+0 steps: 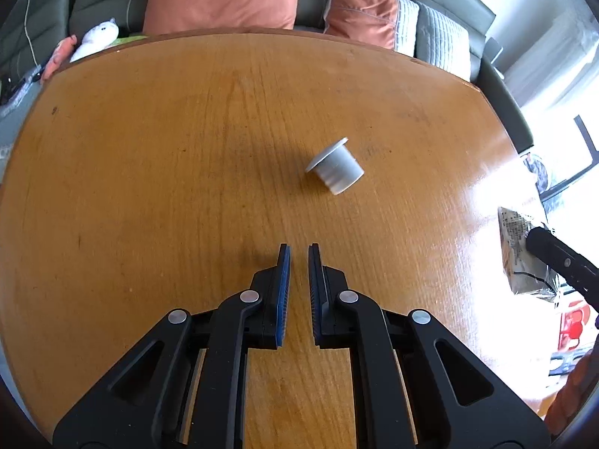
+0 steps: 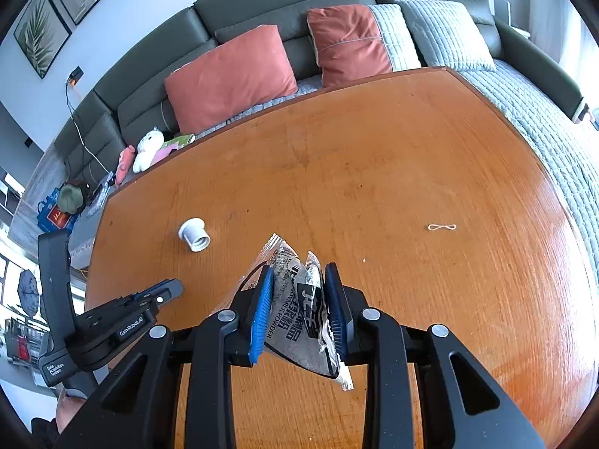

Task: Collect trash
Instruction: 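Grasp the white cap with the left tool while the right tool grasps the printed snack bag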

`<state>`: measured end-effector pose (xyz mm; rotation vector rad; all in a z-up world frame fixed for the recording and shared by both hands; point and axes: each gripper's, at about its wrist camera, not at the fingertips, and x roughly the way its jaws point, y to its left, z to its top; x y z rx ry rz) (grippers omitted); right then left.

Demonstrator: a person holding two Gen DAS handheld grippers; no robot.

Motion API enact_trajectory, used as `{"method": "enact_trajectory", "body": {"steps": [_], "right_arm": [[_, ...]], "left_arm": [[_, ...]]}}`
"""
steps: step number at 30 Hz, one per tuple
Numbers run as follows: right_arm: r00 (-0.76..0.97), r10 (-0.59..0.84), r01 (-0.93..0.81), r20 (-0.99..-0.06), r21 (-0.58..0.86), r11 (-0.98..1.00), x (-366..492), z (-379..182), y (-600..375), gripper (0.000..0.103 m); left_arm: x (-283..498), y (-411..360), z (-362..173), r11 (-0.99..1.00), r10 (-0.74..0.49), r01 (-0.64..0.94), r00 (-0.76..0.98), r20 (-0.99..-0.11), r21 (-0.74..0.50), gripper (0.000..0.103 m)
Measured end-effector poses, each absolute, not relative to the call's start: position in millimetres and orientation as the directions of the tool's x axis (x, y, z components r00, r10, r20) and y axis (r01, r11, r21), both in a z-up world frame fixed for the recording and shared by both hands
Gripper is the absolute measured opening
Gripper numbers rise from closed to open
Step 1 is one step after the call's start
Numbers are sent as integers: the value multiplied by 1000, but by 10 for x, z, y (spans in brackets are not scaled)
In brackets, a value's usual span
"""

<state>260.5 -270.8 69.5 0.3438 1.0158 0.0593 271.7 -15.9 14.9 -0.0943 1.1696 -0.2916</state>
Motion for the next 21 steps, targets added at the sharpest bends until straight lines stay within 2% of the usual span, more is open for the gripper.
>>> {"method": "enact_trajectory", "body": {"steps": [1,3,5,17,19,20,21], "right_arm": [[532,207,112,-821,311,944,2613,694,-2720,30],[534,207,117,-820,314,942,2615,685,-2743,30],[533,207,125,-820,319,939,2610,658,-2775,30],[526,186,185,-830,325,928,2641,527,-3020,30],[526,181,192,-831,323,927,2633,522,-3055,30],[526,176,198,-832,321,926,2622,521,-3081,30],[527,173,201,-832,320,926,2613,523,-3090,30]], "left_arm": [[2743,-180,160,958,-275,179,360,-892,-223,31],[2762,-200,217,963,-258,175,396,-881,-203,97],[2767,-246,312,967,-244,188,473,-846,-173,97],[3236,-812,187,935,-262,338,459,-849,-105,96],[3239,-915,177,924,-270,371,456,-848,-95,81],[3257,-981,149,915,-278,391,437,-856,-98,62],[3255,-1025,141,914,-271,396,439,-857,-87,54]]}}
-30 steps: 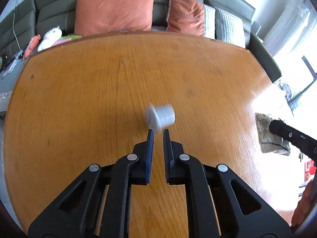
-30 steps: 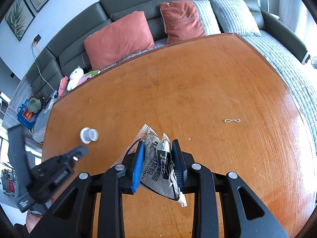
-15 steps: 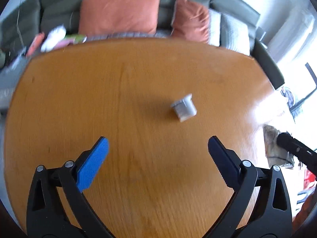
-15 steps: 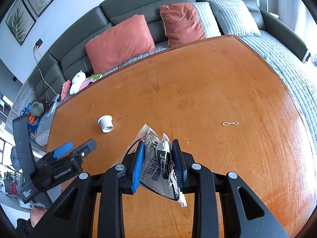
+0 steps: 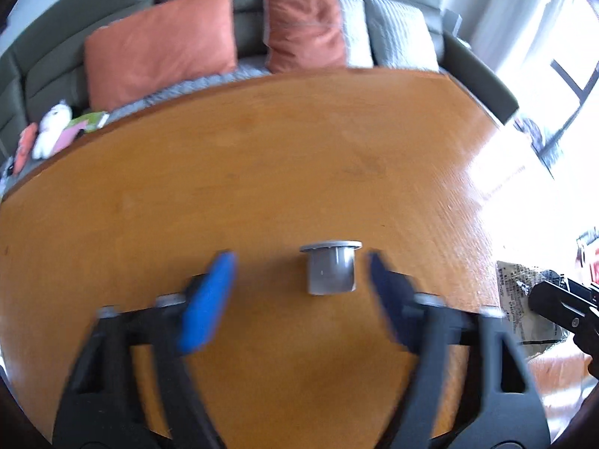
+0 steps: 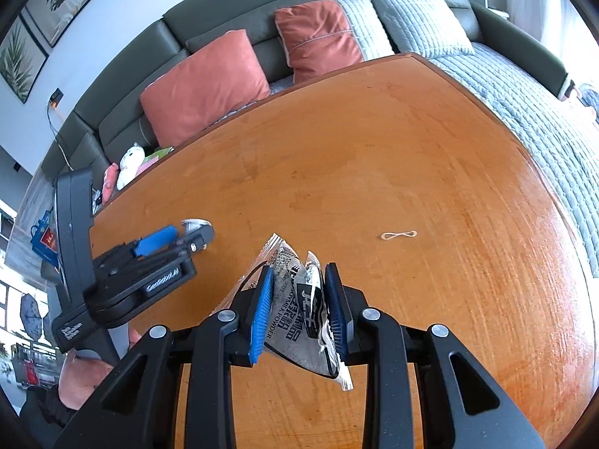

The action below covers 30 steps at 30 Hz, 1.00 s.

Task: Collect trash
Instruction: 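Grasp the white cap with the left tool while the right tool grasps the printed snack bag, then carry the white cap and snack bag to the black bin and release both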

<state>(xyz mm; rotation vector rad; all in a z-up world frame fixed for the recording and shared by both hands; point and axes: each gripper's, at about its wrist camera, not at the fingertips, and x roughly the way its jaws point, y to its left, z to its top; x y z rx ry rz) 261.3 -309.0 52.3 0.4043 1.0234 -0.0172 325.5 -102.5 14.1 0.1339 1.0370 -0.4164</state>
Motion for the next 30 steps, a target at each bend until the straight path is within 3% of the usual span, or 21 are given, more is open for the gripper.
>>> {"method": "enact_trajectory", "body": {"steps": [2,3,15,30], "right_arm": [[530,167,208,-832,318,925,2591,529,-3120,30],[530,165,211,-832,318,924,2580,535,-3132,30],[553,163,172,-817,303,937,2403,796,-2929,30],[548,248,-18,-799,286,958,1767,1229,-1771,30]], "left_arm": [[3252,-1088,156,906,-280,416,444,-851,-81,35],[3247,-1103,164,902,-289,423,439,-851,-88,31],[2863,-859,437,906,-295,416,479,-827,-82,31],[1728,136,828,948,-239,311,554,-797,-68,31]]}}
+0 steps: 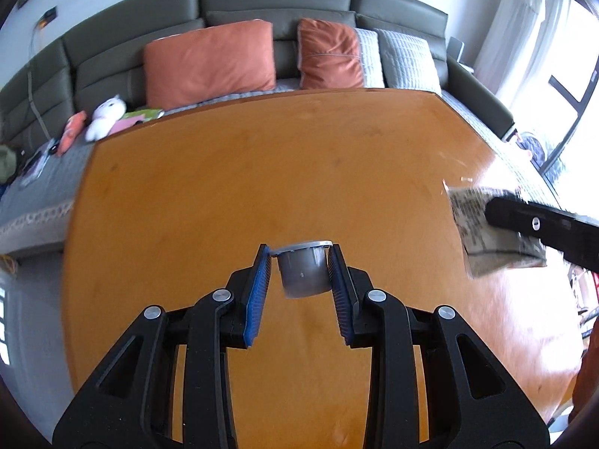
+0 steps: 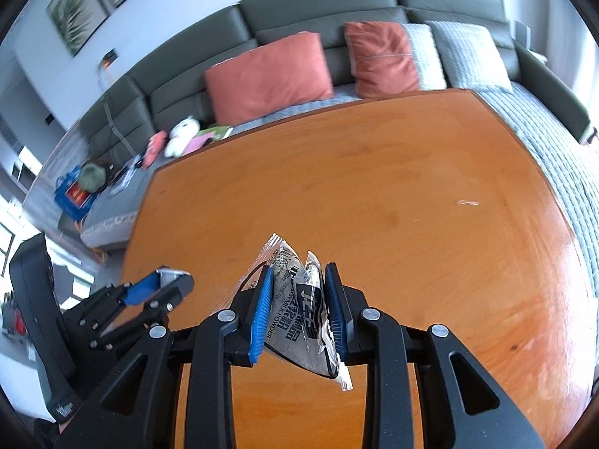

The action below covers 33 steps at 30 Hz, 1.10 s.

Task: Collect trash
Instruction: 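Carry the white cap and snack bag to the black bin and release both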

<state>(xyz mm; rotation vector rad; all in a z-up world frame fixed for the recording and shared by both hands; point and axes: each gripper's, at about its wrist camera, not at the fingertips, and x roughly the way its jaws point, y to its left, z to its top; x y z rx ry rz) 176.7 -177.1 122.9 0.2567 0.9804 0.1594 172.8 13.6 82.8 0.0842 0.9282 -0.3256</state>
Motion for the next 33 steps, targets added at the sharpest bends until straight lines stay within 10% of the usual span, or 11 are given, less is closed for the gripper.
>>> {"method": "enact_trajectory", "body": {"steps": [33], "right_arm": [[78,523,-731,-849,309,609,137,1034,3151,33]], "left_arm": [[-1035,4419,509,883,184,-462,499,-847,-80,31]]}}
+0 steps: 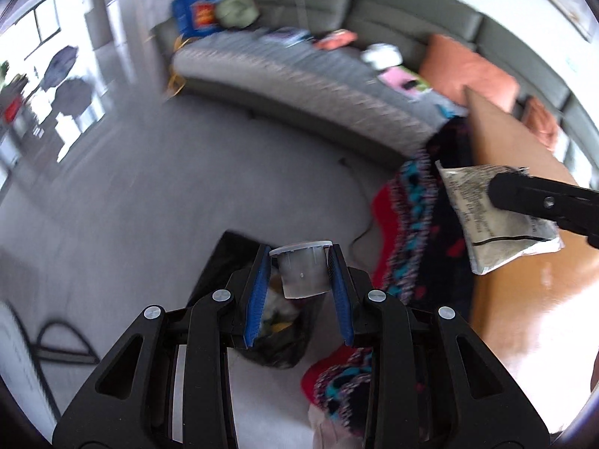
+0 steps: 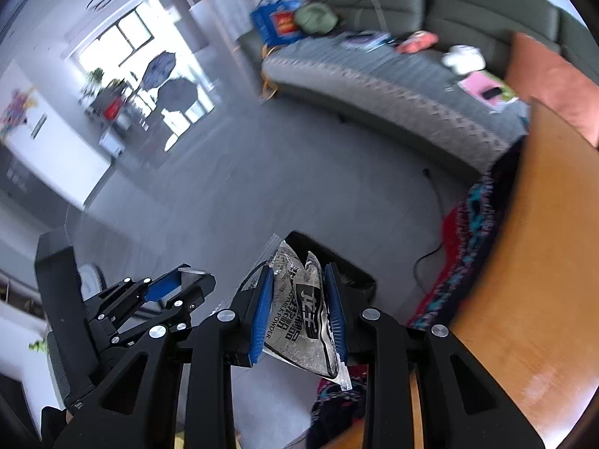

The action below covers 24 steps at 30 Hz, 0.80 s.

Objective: Collect trash

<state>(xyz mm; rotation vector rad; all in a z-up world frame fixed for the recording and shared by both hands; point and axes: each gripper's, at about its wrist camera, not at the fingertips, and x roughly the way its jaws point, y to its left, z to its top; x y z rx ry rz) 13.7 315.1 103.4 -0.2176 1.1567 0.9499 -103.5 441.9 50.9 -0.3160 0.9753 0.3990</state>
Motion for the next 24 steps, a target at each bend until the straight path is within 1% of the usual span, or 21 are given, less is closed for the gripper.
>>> {"method": "enact_trajectory", "body": {"steps": [1,2,3,4,5,6,8,12,16,24], "right_arm": [[51,509,-744,-859,307,593,121,978,3290,39],[73,479,-751,-875,268,604,114,940,3414,46],[99,465,-755,-880,238,611,108,922,3514,60],[113,463,-758,-879,226,612,79,915,3535,62],[122,463,-761,-878,217,611,90,918,3599,62],[125,464,-762,-877,215,611,114,925,3654,62],[129,477,-764,-869,220,607,109,968,3694,62],[138,483,-768,-864,214,603,86,1019,3717,63],[127,490,-755,-862,237,611,120,1008,3699,69],[127,516,-725,-847,276,631,186,1100,3341,83]], "left_arm": [[-1078,4526,447,869,196,-489,474,-858,-72,32],[-1082,4589,414,862,202,-503,460,-865,-66,32],[-1085,4662,366,853,206,-519,438,-875,-59,44],[-1080,4759,308,838,219,-544,402,-889,-39,61],[-1083,4822,274,823,245,-567,377,-893,-14,99],[-1113,4875,262,810,277,-587,361,-890,14,97],[-1128,4968,254,795,307,-605,340,-889,43,97],[-1173,5068,274,776,315,-630,337,-887,35,97],[-1185,5107,291,773,322,-633,342,-883,37,97],[-1149,4887,390,809,319,-586,370,-872,48,97]]}}
